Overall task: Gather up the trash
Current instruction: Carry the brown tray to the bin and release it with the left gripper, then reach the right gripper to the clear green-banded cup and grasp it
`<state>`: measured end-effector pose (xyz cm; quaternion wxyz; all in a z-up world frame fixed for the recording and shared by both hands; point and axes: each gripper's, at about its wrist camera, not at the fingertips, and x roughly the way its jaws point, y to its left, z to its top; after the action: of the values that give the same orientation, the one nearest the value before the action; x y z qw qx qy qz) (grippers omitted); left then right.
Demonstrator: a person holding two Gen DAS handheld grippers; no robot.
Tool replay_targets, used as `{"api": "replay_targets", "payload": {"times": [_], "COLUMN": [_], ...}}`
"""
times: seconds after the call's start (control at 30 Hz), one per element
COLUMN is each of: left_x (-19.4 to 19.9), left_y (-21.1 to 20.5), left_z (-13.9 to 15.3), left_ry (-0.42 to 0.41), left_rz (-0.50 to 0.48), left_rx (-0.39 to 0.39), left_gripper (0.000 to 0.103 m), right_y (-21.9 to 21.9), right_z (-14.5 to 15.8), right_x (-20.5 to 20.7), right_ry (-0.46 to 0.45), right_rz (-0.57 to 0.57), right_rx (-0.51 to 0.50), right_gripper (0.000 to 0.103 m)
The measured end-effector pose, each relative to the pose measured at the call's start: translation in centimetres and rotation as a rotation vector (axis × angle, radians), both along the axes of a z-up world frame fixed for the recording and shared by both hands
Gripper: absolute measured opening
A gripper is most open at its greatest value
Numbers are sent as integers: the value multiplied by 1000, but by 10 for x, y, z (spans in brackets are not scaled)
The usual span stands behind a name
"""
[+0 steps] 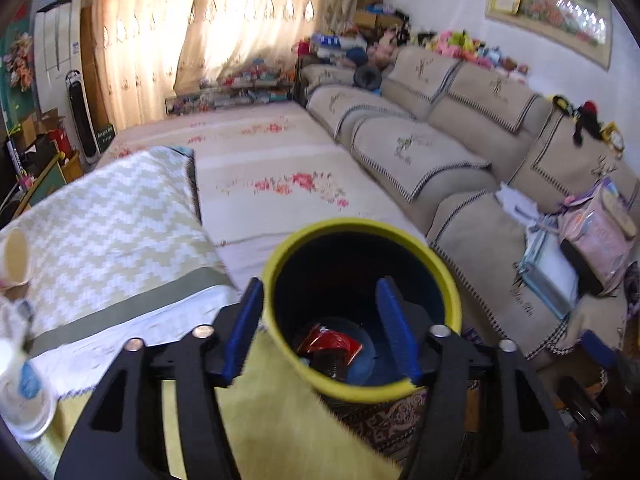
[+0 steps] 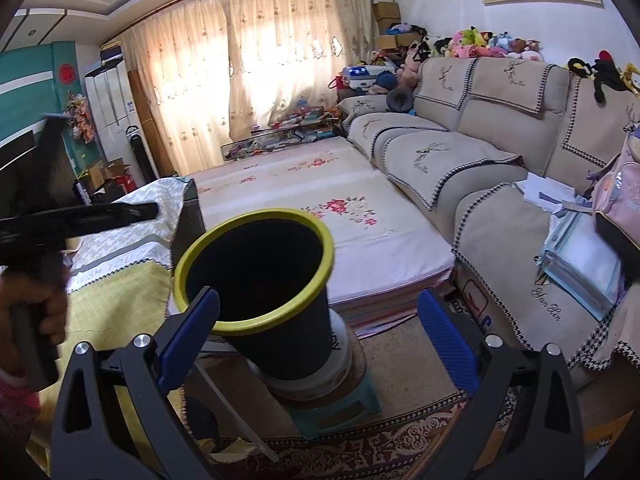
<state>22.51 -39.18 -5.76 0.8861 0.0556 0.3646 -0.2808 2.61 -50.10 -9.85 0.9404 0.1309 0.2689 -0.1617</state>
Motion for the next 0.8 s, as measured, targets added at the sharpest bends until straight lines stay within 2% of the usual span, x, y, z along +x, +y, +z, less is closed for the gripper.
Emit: {"api": "replay_targets", "payload": {"times": [0.13, 0.3, 0.47, 0.63, 0.8], "left_x": [-46, -95, -142, -173, -195], "left_y": [56, 137, 230, 321, 392], "left_z": [35, 69, 89, 86, 75], "left_ry": [-70, -153, -245, -260, -245], "left_rz": [-5, 56, 216, 422, 578], "left_rx": [-61, -115, -102, -79, -90], "left_gripper": [80, 94, 98, 98, 98], "right_y": [21, 65, 133, 209, 266], "right_z": [0, 4, 9, 18, 21], "right_x": [13, 32, 53, 67, 81], "right_ry": [8, 3, -20, -63, -89], "right_rz": [65, 202, 422, 686, 877], "right_rx": [6, 9, 17, 28, 10], "right_gripper": [94, 94, 94, 94, 94]}}
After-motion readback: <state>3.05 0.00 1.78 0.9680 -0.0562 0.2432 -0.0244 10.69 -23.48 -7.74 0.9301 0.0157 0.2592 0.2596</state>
